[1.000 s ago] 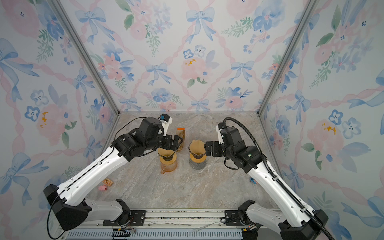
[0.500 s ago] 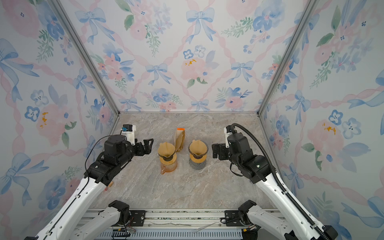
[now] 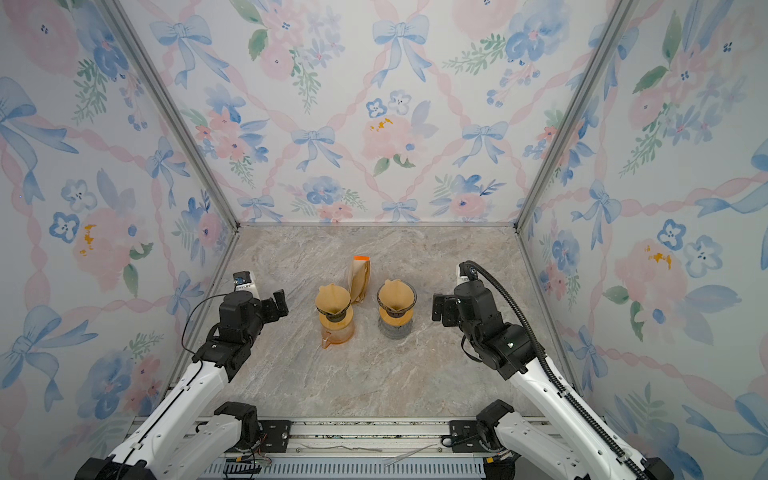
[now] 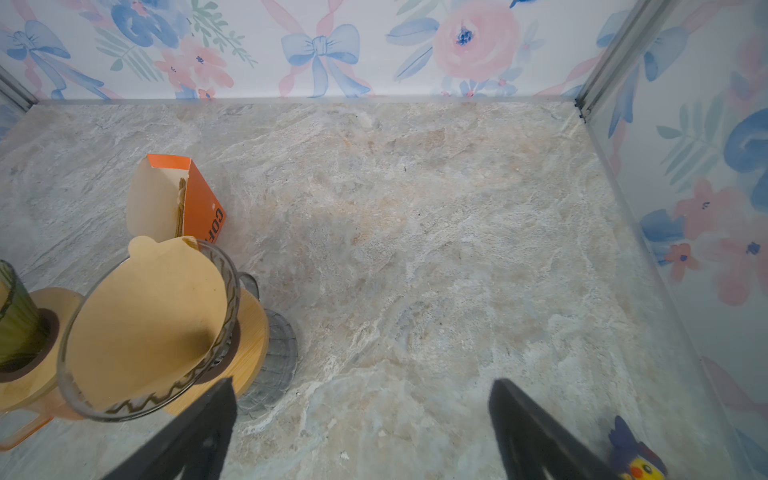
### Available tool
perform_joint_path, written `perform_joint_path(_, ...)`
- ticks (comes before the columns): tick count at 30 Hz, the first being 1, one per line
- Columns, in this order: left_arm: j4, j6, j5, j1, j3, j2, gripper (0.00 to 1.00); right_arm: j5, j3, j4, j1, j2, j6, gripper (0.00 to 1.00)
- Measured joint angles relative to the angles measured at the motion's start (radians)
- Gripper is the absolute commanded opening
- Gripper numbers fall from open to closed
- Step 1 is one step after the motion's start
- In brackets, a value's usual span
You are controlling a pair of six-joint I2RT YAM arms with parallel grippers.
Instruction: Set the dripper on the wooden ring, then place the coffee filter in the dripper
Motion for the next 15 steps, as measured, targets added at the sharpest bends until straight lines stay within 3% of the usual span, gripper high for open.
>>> perform_joint_path(8, 0.38, 0.114, -0.019, 0.031, -0.177, 0.123, 0.98, 0.096, -0.055, 0.077, -0.043, 0.056, -0.045, 0.96)
perform_joint_path(15, 0.722, 0.21, -0.01, 0.043, -0.258, 0.277, 0.98, 0.098, -0.125, 0.201, -0.12, 0.108, -0.088, 0.96)
